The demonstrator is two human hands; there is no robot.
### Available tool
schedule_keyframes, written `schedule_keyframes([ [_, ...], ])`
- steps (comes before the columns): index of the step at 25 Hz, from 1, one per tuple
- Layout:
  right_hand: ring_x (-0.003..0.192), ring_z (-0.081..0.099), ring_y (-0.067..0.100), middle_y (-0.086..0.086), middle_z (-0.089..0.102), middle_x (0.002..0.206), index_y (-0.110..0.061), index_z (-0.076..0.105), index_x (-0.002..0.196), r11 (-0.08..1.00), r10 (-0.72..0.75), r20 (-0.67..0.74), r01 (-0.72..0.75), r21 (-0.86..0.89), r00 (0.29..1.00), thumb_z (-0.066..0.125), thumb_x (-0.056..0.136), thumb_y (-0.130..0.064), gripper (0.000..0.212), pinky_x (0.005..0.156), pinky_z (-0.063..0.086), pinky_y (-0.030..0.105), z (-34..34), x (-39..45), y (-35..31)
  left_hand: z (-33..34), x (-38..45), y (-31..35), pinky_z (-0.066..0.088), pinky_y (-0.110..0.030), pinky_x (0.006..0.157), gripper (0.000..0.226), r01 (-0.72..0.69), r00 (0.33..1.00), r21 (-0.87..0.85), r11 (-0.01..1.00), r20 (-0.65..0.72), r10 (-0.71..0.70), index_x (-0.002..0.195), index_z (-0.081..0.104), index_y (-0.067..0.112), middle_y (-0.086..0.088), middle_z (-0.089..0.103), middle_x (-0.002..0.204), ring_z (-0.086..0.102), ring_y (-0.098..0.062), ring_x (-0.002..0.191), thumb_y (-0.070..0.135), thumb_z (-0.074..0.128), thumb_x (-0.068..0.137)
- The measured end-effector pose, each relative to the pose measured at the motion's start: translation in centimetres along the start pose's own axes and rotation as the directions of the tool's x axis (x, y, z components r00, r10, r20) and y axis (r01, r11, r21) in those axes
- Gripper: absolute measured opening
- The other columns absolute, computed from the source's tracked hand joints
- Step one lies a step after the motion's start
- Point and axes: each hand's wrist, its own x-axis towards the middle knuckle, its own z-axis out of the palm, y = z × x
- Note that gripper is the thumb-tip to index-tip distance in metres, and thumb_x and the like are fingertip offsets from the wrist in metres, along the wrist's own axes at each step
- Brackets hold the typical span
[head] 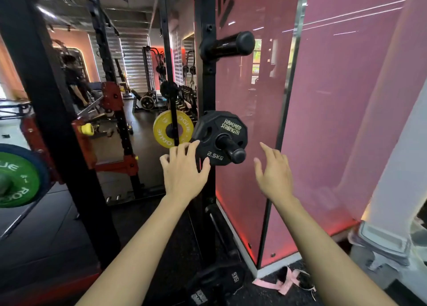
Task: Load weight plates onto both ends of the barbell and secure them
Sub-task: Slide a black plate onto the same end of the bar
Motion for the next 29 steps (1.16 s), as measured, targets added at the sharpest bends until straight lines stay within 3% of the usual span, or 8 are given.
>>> schedule_keyframes([
  [5, 0.115, 0.047, 0.033, 0.011, 0.056, 0.128, -0.019, 0.035, 0.149, 1.000, -0.027, 0.050, 0.028, -0.007, 0.998, 0.053, 0.097, -0.033, 0.057, 0.093, 0.045, 0.046, 4.5, 5.8, 2.7, 4.6, 4.3, -0.5, 0.034, -0.043, 0.092, 0.053, 0.020, 0.999, 0.069, 0.997, -0.038, -0.017, 0.139, 0.049, 0.024, 0.001, 0.057, 0.130, 0.049, -0.023, 0.116, 0.050, 0.050, 0.093],
  [10, 0.113, 0.050, 0.034, 0.012, 0.057, 0.126, -0.020, 0.020, 0.154, 0.993, -0.103, 0.213, 0.111, -0.028, 0.972, 0.058, 0.093, -0.041, 0.075, 0.087, 0.047, 0.044, 8.3, 11.2, 4.1, 8.3, 9.3, -0.3, 0.033, -0.044, 0.093, 0.056, 0.033, 0.999, 0.155, 0.987, -0.028, -0.030, 0.144, 0.046, 0.030, 0.000, 0.057, 0.127, 0.049, -0.025, 0.115, 0.046, 0.058, 0.091],
  [14, 0.090, 0.062, 0.038, 0.014, 0.066, 0.103, -0.022, 0.032, 0.142, 0.989, -0.119, 0.237, 0.095, 0.110, 0.964, 0.060, 0.089, -0.027, 0.061, 0.063, 0.041, 0.037, 11.4, 13.7, 4.9, 10.1, 10.9, -0.8, 0.033, -0.043, 0.089, 0.052, 0.023, 0.994, 0.178, 0.984, -0.107, -0.004, 0.136, 0.056, 0.027, -0.001, 0.062, 0.108, 0.054, -0.024, 0.101, 0.036, 0.064, 0.086],
  [16, 0.081, 0.062, 0.038, 0.013, 0.066, 0.096, -0.024, 0.034, 0.133, 0.979, -0.110, 0.208, 0.070, 0.190, 0.972, 0.059, 0.086, -0.022, 0.054, 0.060, 0.036, 0.034, 12.3, 13.7, 5.1, 10.6, 10.9, -1.1, 0.035, -0.045, 0.085, 0.051, -0.004, 0.990, 0.196, 0.981, -0.141, 0.032, 0.133, 0.058, 0.026, 0.001, 0.063, 0.101, 0.056, -0.024, 0.094, 0.036, 0.066, 0.083],
  [22, 0.080, 0.061, 0.037, 0.008, 0.064, 0.090, -0.021, 0.037, 0.137, 0.984, -0.139, 0.199, 0.114, 0.133, 0.970, 0.057, 0.088, -0.024, 0.053, 0.060, 0.034, 0.034, 11.2, 13.4, 5.4, 9.5, 10.6, -0.1, 0.034, -0.044, 0.085, 0.041, 0.045, 0.988, 0.233, 0.971, -0.155, -0.009, 0.125, 0.060, 0.029, 0.004, 0.067, 0.096, 0.054, -0.025, 0.095, 0.042, 0.066, 0.086],
  [29, 0.100, 0.058, 0.035, 0.011, 0.062, 0.109, -0.026, 0.037, 0.142, 0.980, -0.181, 0.134, 0.166, 0.114, 0.974, 0.056, 0.090, -0.019, 0.056, 0.076, 0.048, 0.042, 6.4, 10.7, 4.6, 6.5, 5.9, 1.2, 0.034, -0.044, 0.083, 0.039, 0.097, 0.993, 0.120, 0.988, -0.075, -0.089, 0.111, 0.055, 0.025, 0.002, 0.067, 0.090, 0.054, -0.027, 0.096, 0.044, 0.068, 0.080],
])
